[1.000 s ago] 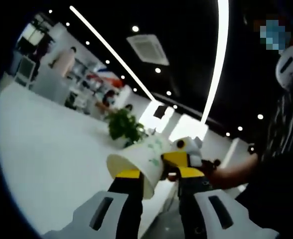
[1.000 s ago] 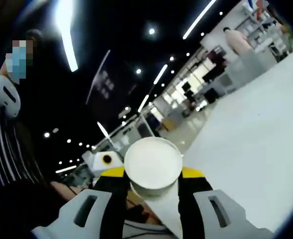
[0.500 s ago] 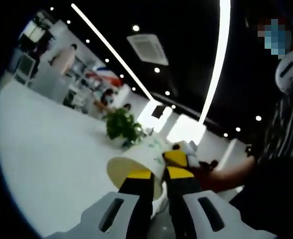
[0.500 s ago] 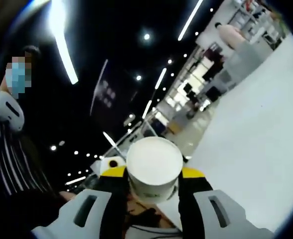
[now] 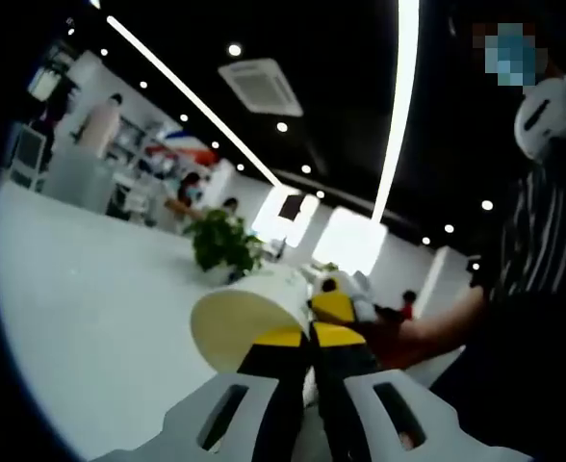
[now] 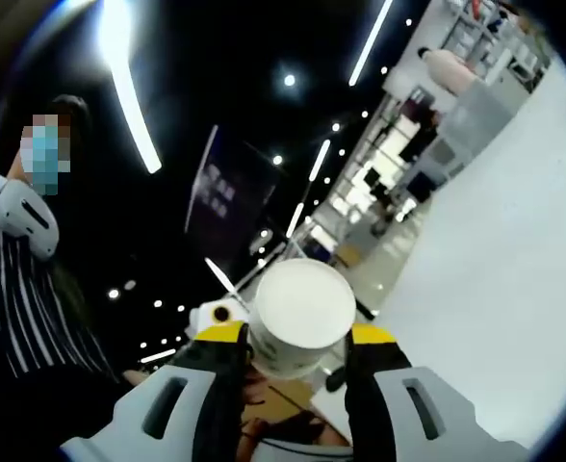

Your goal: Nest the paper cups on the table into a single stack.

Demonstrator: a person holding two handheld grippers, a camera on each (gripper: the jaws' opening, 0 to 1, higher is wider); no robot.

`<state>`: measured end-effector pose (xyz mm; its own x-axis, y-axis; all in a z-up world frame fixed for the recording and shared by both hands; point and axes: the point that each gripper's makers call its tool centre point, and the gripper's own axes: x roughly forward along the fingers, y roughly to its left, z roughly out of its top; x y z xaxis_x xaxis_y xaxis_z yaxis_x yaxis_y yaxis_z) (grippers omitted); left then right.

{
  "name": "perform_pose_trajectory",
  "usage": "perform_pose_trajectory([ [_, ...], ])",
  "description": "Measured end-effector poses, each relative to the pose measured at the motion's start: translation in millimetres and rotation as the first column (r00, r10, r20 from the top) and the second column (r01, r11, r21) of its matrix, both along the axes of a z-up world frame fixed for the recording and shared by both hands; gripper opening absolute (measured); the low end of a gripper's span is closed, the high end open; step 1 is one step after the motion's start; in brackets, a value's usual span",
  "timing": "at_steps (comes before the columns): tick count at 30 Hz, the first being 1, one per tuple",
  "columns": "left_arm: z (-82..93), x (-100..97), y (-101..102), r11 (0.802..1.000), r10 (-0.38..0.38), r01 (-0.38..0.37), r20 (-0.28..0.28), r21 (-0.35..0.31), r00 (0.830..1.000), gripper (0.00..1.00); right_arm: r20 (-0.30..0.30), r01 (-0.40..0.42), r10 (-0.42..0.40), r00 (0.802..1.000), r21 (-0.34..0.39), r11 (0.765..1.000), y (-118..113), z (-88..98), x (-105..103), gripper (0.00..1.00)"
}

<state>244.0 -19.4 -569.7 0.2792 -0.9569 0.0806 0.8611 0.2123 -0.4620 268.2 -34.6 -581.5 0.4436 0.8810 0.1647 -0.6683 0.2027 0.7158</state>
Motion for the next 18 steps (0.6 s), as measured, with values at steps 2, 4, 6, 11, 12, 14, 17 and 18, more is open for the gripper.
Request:
perform_pose_trajectory([
  [2, -0.4, -0.3, 0, 1.000, -0.001, 0.001, 0.003, 0.005, 1.000, 0.00, 0.004, 0.000, 0.000, 1.000, -0.005, 1.000, 0, -0.5, 0, 0.37],
  [4, -0.6, -1.0, -1, 1.000, -0.002, 0.002, 0.003, 0.010, 1.000, 0.00, 0.004, -0.001, 0.001, 1.000, -0.007, 1.000, 0, -0.7, -1, 0.37],
  [6, -0.5, -1.7, -1, 1.000, -0.002, 0.002, 0.005, 0.015, 1.000, 0.00, 0.005, 0.000, 0.000, 1.000, -0.006, 1.000, -1, -0.7, -2, 0.37],
  [11, 0.0, 0.6, 0, 1.000, 0.003, -0.003, 0.001, 0.013, 1.000, 0.00, 0.036, 0.020, -0.019, 0.999, -0.024, 1.000, -4, 0.8, -1, 0.36],
  [12, 0.4, 1.3, 0, 1.000, 0.005, -0.005, -0.001, 0.014, 1.000, 0.00, 0.040, 0.028, -0.027, 0.999, -0.029, 0.999, -7, 0.7, 0, 0.36],
  [14, 2.1, 2.7, 2, 1.000, 0.010, -0.010, 0.002, 0.012, 1.000, 0.00, 0.048, 0.038, -0.037, 0.998, -0.030, 0.999, -11, 1.5, 2, 0.36],
  [17, 2.4, 3.3, 3, 1.000, 0.010, -0.010, -0.003, 0.015, 1.000, 0.00, 0.076, 0.053, -0.047, 0.996, -0.072, 0.996, -19, -0.8, 4, 0.37],
  [18, 1.5, 3.4, 3, 1.000, 0.010, -0.010, -0.002, 0.019, 1.000, 0.00, 0.092, 0.066, -0.058, 0.994, -0.088, 0.994, -23, -1.0, 5, 0.37],
])
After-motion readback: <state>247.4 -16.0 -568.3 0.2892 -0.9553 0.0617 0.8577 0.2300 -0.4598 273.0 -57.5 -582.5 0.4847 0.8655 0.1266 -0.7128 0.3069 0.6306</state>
